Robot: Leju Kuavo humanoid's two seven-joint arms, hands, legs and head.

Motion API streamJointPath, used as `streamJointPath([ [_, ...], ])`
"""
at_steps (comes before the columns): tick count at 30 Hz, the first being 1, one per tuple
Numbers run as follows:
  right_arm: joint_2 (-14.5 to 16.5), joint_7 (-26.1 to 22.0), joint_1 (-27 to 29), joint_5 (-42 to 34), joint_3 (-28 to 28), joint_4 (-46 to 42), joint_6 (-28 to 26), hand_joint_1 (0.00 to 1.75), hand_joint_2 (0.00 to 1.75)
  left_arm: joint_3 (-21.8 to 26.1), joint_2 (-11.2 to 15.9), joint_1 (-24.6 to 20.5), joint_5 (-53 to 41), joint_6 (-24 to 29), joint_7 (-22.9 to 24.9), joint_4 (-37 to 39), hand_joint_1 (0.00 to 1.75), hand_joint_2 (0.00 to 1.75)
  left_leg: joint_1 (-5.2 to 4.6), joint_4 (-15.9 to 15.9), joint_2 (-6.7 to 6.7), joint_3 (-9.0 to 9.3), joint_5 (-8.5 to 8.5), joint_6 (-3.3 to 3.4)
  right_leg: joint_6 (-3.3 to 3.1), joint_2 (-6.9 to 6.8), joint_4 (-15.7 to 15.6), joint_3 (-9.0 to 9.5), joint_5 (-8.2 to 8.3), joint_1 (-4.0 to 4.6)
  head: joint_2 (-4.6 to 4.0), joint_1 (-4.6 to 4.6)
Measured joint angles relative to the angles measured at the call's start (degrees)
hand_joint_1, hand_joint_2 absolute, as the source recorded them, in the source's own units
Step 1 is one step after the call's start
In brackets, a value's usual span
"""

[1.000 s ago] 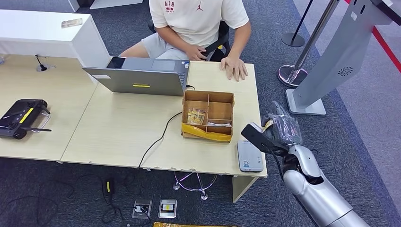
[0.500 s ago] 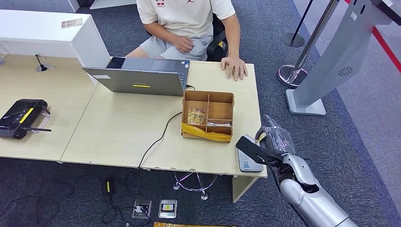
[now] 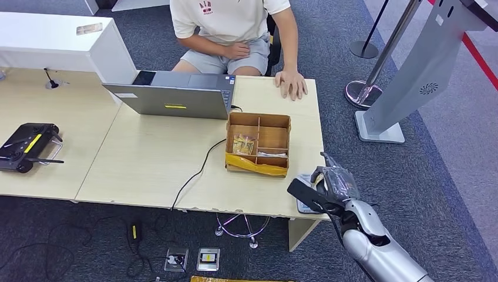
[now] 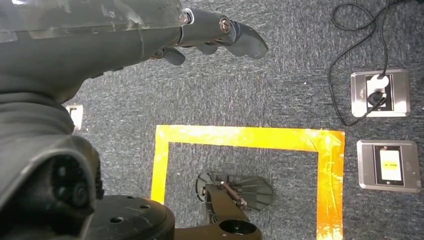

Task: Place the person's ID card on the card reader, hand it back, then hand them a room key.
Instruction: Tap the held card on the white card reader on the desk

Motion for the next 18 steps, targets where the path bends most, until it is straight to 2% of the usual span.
streamJointPath([
  [18, 0.2, 1.5, 0.7, -1.8, 0.7, 2.2, -1.1, 1.75, 1.75, -0.2, 0.3, -0.2, 1.4, 0.0, 0.5, -0.4, 0.00, 0.00, 0.00, 0.0, 0.01, 0.05, 0.00, 0.00, 0.00, 0.02, 0.0, 0.03, 0.00, 0.00, 0.00, 0.00],
])
